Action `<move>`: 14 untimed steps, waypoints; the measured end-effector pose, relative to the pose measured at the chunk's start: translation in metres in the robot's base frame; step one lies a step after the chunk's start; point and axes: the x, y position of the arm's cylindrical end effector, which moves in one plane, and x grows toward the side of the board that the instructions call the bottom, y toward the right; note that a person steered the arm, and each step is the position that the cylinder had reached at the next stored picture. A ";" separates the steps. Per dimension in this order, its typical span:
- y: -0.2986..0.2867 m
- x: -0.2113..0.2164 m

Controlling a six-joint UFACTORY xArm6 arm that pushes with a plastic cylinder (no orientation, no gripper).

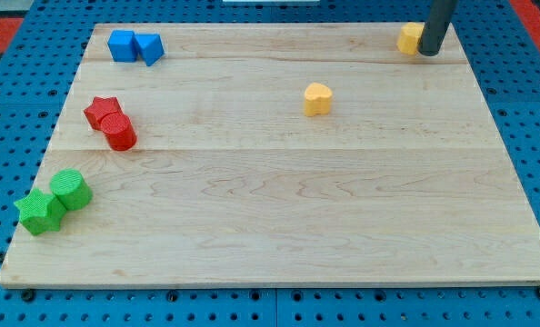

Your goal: Move yellow heart towards yellow hexagon

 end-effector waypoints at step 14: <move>-0.144 0.107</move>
